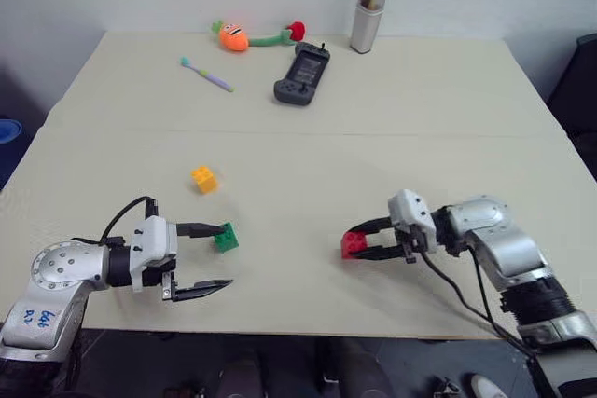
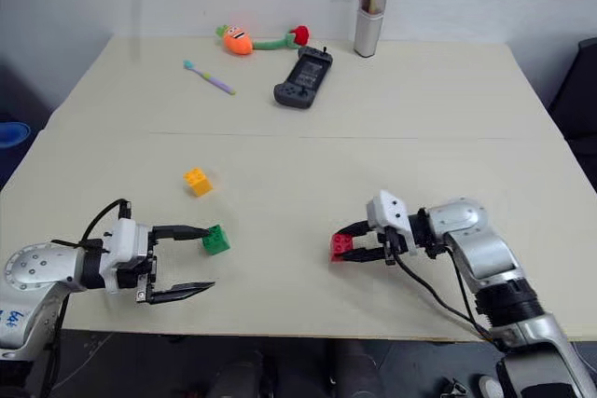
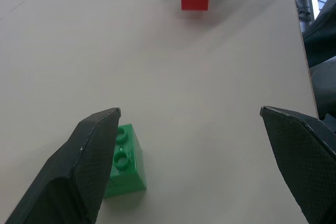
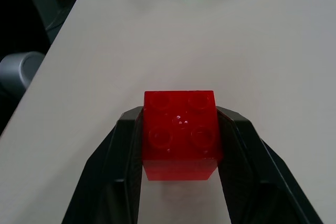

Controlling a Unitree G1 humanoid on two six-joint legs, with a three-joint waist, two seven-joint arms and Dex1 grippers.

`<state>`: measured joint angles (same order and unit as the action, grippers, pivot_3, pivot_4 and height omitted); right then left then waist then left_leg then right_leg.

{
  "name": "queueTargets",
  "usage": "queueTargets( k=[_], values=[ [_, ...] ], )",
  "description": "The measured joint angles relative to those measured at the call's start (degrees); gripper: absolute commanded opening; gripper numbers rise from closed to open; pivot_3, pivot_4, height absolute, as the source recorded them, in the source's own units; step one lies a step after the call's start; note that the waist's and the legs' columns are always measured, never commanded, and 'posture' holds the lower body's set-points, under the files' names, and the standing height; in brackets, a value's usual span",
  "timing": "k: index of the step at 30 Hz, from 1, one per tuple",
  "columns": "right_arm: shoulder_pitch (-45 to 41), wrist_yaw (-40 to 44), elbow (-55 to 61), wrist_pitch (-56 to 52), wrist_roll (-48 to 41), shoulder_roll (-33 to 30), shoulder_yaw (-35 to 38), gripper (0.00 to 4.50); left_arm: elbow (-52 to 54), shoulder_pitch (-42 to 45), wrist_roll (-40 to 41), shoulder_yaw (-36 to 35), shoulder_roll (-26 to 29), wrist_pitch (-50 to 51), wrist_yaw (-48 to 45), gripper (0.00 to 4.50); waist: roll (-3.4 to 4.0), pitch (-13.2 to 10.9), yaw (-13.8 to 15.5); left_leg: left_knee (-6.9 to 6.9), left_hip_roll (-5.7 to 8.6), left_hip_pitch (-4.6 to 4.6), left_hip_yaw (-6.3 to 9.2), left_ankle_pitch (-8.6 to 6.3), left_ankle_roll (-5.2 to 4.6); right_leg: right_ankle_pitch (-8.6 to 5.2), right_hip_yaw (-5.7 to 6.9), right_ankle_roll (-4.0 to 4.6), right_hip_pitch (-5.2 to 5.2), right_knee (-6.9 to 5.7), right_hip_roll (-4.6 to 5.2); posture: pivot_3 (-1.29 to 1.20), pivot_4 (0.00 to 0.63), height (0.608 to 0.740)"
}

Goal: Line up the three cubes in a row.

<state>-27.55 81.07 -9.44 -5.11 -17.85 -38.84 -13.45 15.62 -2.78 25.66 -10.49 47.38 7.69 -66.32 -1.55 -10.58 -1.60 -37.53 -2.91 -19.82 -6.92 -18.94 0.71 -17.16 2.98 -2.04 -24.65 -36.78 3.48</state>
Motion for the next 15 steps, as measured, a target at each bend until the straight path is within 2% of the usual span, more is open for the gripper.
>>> queueTargets(
  k=[5, 14, 15],
  values=[
    [-2.5, 1.9, -4.6, 3.3, 2.2, 0.2, -0.3, 1.48, 1.9, -2.4, 0.1, -1.0, 0.0, 1.0, 0.6, 4.5, 0.01, 0.0, 0.0, -0.45, 0.0, -0.15, 0.08, -0.21, -0.32, 0.07, 0.03, -0.11, 0.07, -0.03, 0.1, 0.0, 0.15, 0.74],
    [0.6, -0.2, 2.7, -0.5, -0.4, -0.1, 2.9, 4.49, 1.6, -5.3, 0.0, -5.7, 0.0, 0.4, 3.0, 4.5, 0.03, 0.0, -0.1, -0.45, -0.03, -0.27, 0.16, -0.22, -0.22, 0.06, 0.11, -0.09, -0.07, -0.1, 0.09, 0.0, 0.15, 0.74],
    [1.1, -0.4, 4.0, -0.6, -1.2, -0.7, 4.0, 4.49, 1.5, -5.9, 0.0, -6.5, -0.1, 0.1, 3.2, 4.5, 0.03, 0.0, -0.1, -0.45, -0.03, -0.28, 0.16, -0.22, -0.22, 0.06, 0.12, -0.09, -0.08, -0.1, 0.08, 0.0, 0.15, 0.74]
  ],
)
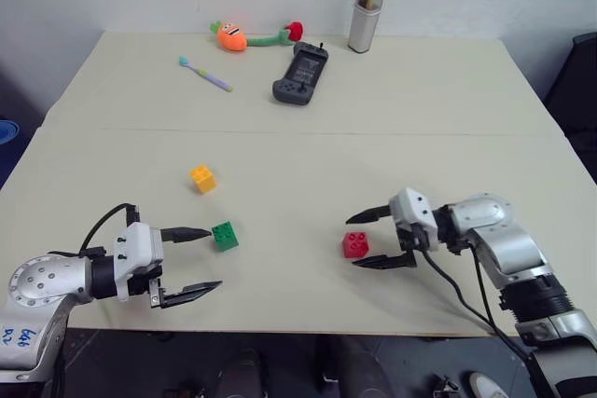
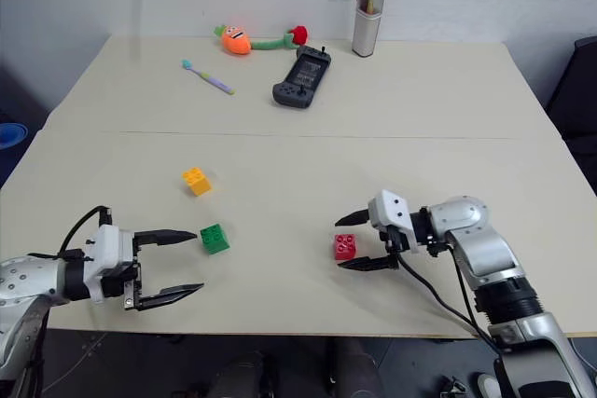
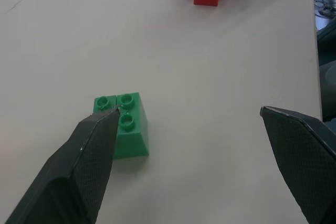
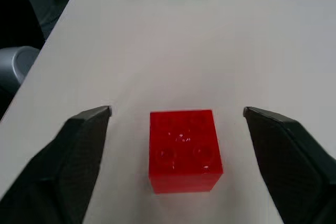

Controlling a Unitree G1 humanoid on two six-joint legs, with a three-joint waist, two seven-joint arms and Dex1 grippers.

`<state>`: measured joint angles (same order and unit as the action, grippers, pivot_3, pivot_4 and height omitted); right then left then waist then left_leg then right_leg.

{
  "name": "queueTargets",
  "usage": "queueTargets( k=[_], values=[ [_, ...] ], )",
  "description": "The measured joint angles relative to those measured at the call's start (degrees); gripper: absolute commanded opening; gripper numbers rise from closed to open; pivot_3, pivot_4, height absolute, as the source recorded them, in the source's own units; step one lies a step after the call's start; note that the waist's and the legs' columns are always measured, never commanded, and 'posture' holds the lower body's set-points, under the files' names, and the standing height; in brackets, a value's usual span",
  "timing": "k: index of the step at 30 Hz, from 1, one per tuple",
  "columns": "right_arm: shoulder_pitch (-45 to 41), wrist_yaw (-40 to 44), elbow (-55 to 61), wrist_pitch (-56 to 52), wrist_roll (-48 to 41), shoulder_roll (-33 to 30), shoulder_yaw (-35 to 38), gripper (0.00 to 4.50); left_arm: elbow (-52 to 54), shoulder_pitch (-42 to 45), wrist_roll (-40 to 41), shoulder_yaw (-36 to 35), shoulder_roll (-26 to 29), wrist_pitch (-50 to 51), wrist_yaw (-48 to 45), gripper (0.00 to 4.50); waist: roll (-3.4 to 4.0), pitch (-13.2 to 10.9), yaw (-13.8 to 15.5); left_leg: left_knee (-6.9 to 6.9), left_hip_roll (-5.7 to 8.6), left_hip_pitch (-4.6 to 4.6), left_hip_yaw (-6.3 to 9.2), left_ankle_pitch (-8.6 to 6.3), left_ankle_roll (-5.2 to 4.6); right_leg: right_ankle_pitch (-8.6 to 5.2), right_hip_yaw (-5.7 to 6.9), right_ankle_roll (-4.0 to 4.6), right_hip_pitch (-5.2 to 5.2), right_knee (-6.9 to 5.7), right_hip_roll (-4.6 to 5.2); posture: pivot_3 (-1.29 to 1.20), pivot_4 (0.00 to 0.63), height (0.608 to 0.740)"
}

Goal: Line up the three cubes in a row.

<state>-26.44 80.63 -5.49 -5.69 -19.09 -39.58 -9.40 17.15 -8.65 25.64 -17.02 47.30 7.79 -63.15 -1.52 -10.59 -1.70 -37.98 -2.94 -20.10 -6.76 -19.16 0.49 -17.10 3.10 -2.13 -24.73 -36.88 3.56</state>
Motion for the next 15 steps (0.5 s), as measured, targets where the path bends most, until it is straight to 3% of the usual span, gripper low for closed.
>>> queueTargets(
  k=[4, 8, 12, 15],
  values=[
    [4.2, -1.6, 7.0, -0.8, -5.0, -2.4, 8.2, 4.49, -4.3, -4.1, -0.1, -6.8, -0.8, -1.4, 1.8, 4.5, 0.01, 0.0, 0.0, 0.01, -0.03, 0.01, 0.05, -0.08, -0.07, 0.0, 0.06, 0.0, 0.03, 0.04, -0.02, 0.0, 0.15, 0.74],
    [13.8, -5.2, 10.8, -0.3, -11.3, -0.7, 17.6, 4.49, -13.7, -9.2, -0.4, -15.6, -1.5, -3.0, 3.8, 4.5, 0.0, 0.0, 0.1, 0.02, -0.03, 0.01, 0.1, -0.2, -0.21, -0.01, 0.12, 0.02, 0.08, 0.1, -0.01, 0.0, 0.15, 0.74],
    [19.6, -5.0, 9.1, 6.2, -13.0, 2.6, 21.8, 4.49, -18.5, -12.5, -0.6, -18.5, -1.5, -3.5, 3.4, 4.5, -0.01, 0.0, 0.1, 0.02, 0.0, 0.08, 0.1, -0.25, -0.25, 0.0, 0.11, 0.01, 0.16, 0.09, 0.05, 0.0, 0.15, 0.74],
    [25.1, -0.9, 4.8, 9.0, -13.4, 1.7, 23.6, 4.49, -20.2, -15.7, -0.3, -19.1, -1.5, -2.6, 2.0, 4.5, -0.01, 0.0, 0.2, 0.03, -0.01, 0.06, 0.1, -0.3, -0.28, -0.01, 0.12, 0.02, 0.15, 0.13, 0.04, 0.0, 0.15, 0.74]
  ],
)
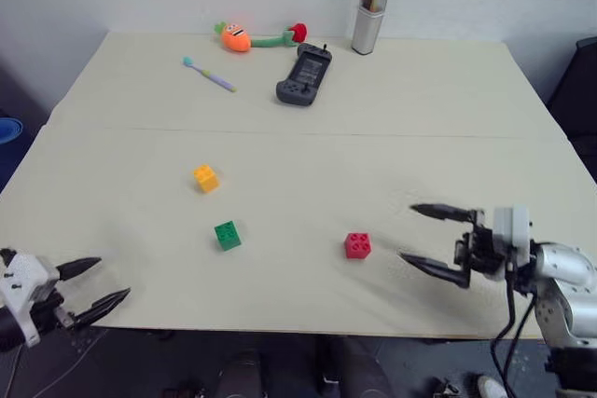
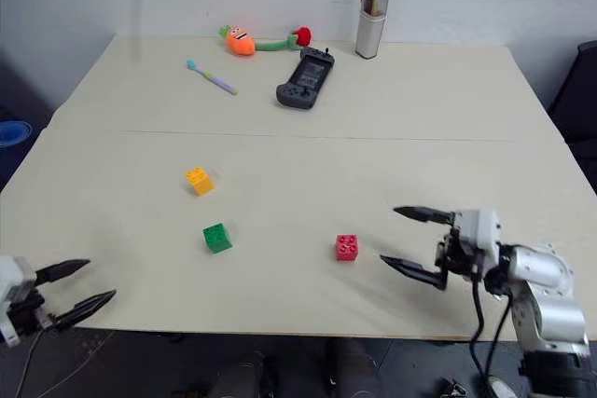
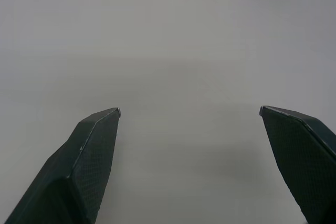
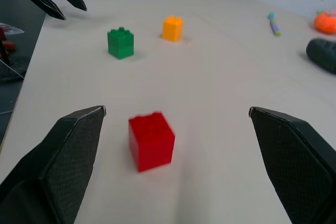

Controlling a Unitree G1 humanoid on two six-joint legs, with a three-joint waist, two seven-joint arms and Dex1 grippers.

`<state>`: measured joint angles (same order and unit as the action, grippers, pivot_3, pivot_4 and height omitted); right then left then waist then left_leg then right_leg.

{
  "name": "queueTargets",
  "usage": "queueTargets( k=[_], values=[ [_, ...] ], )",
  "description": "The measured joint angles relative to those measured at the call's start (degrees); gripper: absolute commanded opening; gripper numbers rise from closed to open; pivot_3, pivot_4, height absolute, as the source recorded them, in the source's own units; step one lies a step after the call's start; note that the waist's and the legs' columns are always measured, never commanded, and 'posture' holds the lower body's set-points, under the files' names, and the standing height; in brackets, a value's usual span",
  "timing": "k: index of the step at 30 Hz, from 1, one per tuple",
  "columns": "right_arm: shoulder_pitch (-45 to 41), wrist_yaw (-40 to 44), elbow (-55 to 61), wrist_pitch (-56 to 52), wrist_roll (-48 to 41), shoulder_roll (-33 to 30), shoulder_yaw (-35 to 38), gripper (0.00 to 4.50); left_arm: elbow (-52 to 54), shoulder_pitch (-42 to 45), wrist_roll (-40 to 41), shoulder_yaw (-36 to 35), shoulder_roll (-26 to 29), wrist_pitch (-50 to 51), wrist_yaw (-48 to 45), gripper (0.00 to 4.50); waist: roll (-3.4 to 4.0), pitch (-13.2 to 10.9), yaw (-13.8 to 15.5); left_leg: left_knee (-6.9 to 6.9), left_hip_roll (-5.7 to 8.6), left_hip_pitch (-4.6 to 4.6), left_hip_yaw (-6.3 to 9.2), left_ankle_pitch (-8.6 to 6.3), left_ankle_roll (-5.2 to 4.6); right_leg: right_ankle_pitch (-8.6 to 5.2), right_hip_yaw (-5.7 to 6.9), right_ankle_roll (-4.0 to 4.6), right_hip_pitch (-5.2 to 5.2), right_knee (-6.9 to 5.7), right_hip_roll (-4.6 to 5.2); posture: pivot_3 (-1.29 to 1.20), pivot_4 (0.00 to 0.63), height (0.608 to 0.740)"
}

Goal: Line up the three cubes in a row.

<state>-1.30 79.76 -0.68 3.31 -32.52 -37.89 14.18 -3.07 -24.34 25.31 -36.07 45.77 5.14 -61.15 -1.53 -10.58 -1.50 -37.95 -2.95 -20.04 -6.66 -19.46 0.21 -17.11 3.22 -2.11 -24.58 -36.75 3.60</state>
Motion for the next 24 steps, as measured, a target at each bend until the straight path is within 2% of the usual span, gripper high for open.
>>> queueTargets(
  k=[3, 6, 11, 16, 20, 23, 24],
  values=[
    [0.5, 1.5, -1.2, 1.9, -0.2, 0.0, 0.1, 4.49, 1.6, 0.1, 1.7, 0.1, 0.0, 2.3, -1.0, 4.5, 0.0, 0.0, -0.1, -0.02, 0.01, 0.06, 0.0, 0.03, 0.0, 0.01, -0.02, 0.0, 0.02, -0.08, 0.04, 0.0, 0.15, 0.74],
    [0.1, 2.9, -0.4, 3.4, -0.7, -0.1, 0.1, 4.49, 6.2, 4.2, 3.8, 2.3, 0.1, 5.0, -1.2, 4.5, 0.04, 0.0, 0.0, -0.01, 0.0, 0.16, 0.0, 0.04, 0.06, 0.0, -0.04, 0.02, 0.09, -0.15, 0.03, 0.0, 0.15, 0.74],
    [-4.7, 1.8, 6.1, 2.7, -2.2, 0.3, -1.6, 4.49, 11.4, 18.3, 4.0, 13.3, -1.1, 9.0, 1.6, 4.5, 0.11, 0.0, 0.0, -0.01, 0.02, 0.15, 0.0, 0.09, 0.16, 0.01, -0.04, 0.0, 0.07, -0.19, -0.01, 0.0, 0.15, 0.74],
    [-6.1, -0.6, 9.7, 0.2, -2.5, 0.8, -5.1, 4.49, 8.4, 26.9, 1.1, 23.5, -3.6, 10.1, 1.8, 4.5, 0.1, 0.0, -0.2, 0.0, -0.03, 0.11, -0.1, 0.21, 0.45, 0.0, -0.07, 0.01, 0.0, -0.18, -0.13, 0.0, 0.15, 0.74],
    [-6.3, -1.7, 9.9, 0.1, -2.4, 0.9, -5.4, 4.49, 4.7, 30.0, -1.6, 27.8, -4.5, 8.7, 1.5, 4.5, 0.1, 0.0, -0.1, -0.02, 0.01, 0.12, -0.09, 0.21, 0.41, 0.0, -0.07, 0.01, 0.02, -0.19, -0.11, 0.0, 0.15, 0.74],
    [-5.4, -2.5, 10.2, 0.1, -2.2, 0.9, -5.2, 4.5, 2.9, 31.3, -3.0, 28.6, -6.2, 6.9, 1.8, 3.93, 0.1, 0.0, 0.0, -0.02, 0.01, 0.1, -0.08, 0.22, 0.41, 0.0, -0.07, 0.01, 0.02, -0.19, -0.1, 0.0, 0.15, 0.74],
    [-4.4, -2.7, 10.7, 0.2, -2.2, 0.9, -5.0, 4.5, 2.1, 31.9, -3.3, 29.1, -6.8, 6.1, 1.9, 3.6, 0.1, 0.0, 0.1, -0.02, 0.01, 0.1, -0.08, 0.22, 0.41, 0.0, -0.07, 0.01, 0.02, -0.19, -0.1, 0.0, 0.15, 0.74]
  ],
)
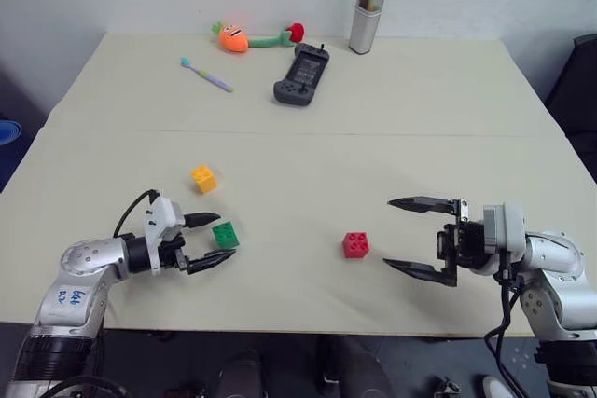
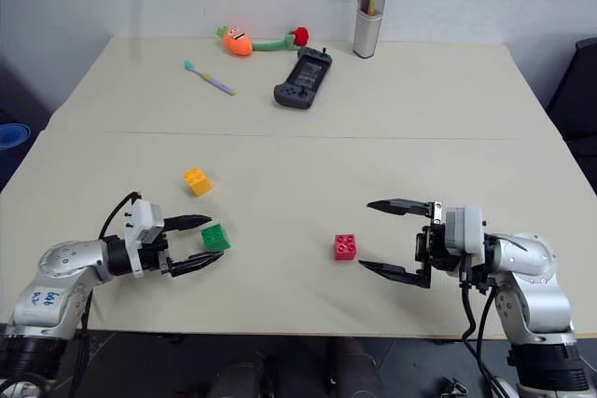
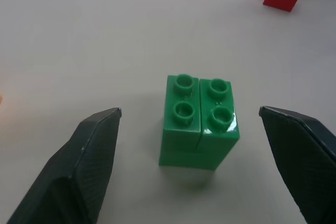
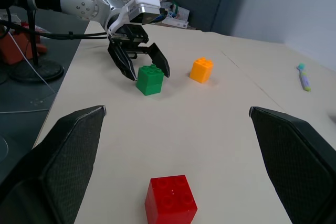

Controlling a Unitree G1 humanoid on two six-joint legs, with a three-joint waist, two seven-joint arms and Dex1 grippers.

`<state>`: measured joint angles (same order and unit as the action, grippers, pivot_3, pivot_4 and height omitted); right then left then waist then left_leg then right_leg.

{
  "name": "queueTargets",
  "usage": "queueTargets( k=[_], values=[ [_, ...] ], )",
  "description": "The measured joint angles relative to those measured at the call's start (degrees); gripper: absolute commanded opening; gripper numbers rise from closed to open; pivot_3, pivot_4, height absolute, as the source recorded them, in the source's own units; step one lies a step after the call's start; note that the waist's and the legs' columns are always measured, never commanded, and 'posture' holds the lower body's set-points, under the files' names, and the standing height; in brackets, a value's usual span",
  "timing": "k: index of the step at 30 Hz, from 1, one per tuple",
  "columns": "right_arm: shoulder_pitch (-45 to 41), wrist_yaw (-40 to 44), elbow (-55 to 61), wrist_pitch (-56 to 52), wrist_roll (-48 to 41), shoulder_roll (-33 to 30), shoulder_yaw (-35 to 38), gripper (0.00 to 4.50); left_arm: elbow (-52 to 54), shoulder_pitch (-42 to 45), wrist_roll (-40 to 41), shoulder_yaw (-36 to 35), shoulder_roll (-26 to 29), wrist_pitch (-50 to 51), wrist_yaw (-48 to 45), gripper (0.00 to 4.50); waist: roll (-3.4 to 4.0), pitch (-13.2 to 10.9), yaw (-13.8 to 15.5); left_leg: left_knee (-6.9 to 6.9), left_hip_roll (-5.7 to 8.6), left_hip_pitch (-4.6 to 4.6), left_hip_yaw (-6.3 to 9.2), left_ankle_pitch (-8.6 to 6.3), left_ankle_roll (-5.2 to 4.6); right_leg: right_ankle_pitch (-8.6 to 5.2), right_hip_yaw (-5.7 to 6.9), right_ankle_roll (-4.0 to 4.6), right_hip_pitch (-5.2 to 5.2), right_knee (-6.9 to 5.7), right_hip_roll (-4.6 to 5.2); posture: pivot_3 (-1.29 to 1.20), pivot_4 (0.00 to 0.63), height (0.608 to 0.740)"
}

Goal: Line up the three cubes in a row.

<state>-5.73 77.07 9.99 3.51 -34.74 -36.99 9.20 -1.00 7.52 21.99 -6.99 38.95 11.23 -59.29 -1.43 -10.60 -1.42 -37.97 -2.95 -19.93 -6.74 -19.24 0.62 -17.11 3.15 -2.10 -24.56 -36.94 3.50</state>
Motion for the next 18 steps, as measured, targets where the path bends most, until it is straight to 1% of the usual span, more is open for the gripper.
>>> queueTargets(
  k=[3, 5, 7, 12, 14, 16, 18],
  values=[
    [2.7, -0.3, 1.3, 0.1, 0.0, -0.2, 0.3, 4.5, -2.0, 0.6, -2.0, 1.5, -0.6, -3.0, -0.2, 2.7, 0.0, 0.0, 0.1, -0.02, 0.01, -0.01, 0.0, 0.01, -0.01, 0.01, 0.0, -0.01, 0.01, 0.0, 0.01, 0.0, 0.15, 0.74],
    [4.6, -0.4, 1.7, 0.2, 0.0, -0.9, 1.3, 4.5, -2.4, 0.7, -2.2, 1.9, -1.1, -3.8, -0.4, 2.01, 0.0, 0.0, 0.1, -0.05, 0.01, -0.02, 0.01, 0.01, -0.02, 0.01, 0.0, -0.02, 0.01, 0.0, 0.01, 0.0, 0.15, 0.74],
    [5.7, -0.3, 1.8, 0.3, 0.0, -1.3, 2.2, 4.5, -2.2, 1.1, -1.9, 2.0, -1.5, -3.8, -0.9, 1.47, 0.0, 0.0, 0.0, -0.05, 0.01, -0.01, 0.01, 0.0, -0.04, 0.01, 0.0, -0.02, 0.01, -0.02, 0.01, 0.0, 0.15, 0.74],
    [9.2, -0.2, 2.5, 0.6, -0.4, -2.8, 5.1, 4.5, 0.2, 5.3, -3.0, 7.7, -1.0, -3.8, -5.1, 1.48, 0.0, 0.0, 0.1, -0.07, 0.05, -0.02, 0.01, 0.02, -0.03, 0.02, 0.0, -0.04, 0.03, -0.03, 0.01, 0.0, 0.15, 0.74],
    [10.5, -0.4, 3.7, 0.5, -0.6, -3.1, 6.2, 4.5, 0.8, 10.0, -4.4, 11.9, -3.9, -3.6, -5.8, 1.48, 0.01, 0.0, 0.9, -0.11, 0.12, -0.02, 0.0, 0.03, -0.06, 0.05, -0.02, -0.1, 0.05, -0.01, 0.02, 0.0, 0.15, 0.74],
    [11.9, -0.8, 5.0, 0.4, -0.7, -3.1, 6.8, 4.5, 0.0, 14.7, -7.5, 18.0, -8.2, -3.9, -5.8, 1.48, 0.01, 0.0, 1.5, -0.2, 0.15, -0.06, -0.04, 0.03, -0.07, 0.08, -0.05, -0.15, 0.05, 0.02, -0.01, 0.0, 0.15, 0.74],
    [12.1, -0.9, 5.7, 0.4, -0.7, -3.1, 6.9, 4.5, -0.4, 15.3, -8.7, 19.8, -9.4, -4.2, -5.6, 1.48, 0.01, 0.0, 1.4, -0.22, 0.14, -0.08, -0.05, 0.04, -0.08, 0.08, -0.07, -0.15, 0.04, 0.03, -0.02, 0.0, 0.15, 0.74]
  ],
)
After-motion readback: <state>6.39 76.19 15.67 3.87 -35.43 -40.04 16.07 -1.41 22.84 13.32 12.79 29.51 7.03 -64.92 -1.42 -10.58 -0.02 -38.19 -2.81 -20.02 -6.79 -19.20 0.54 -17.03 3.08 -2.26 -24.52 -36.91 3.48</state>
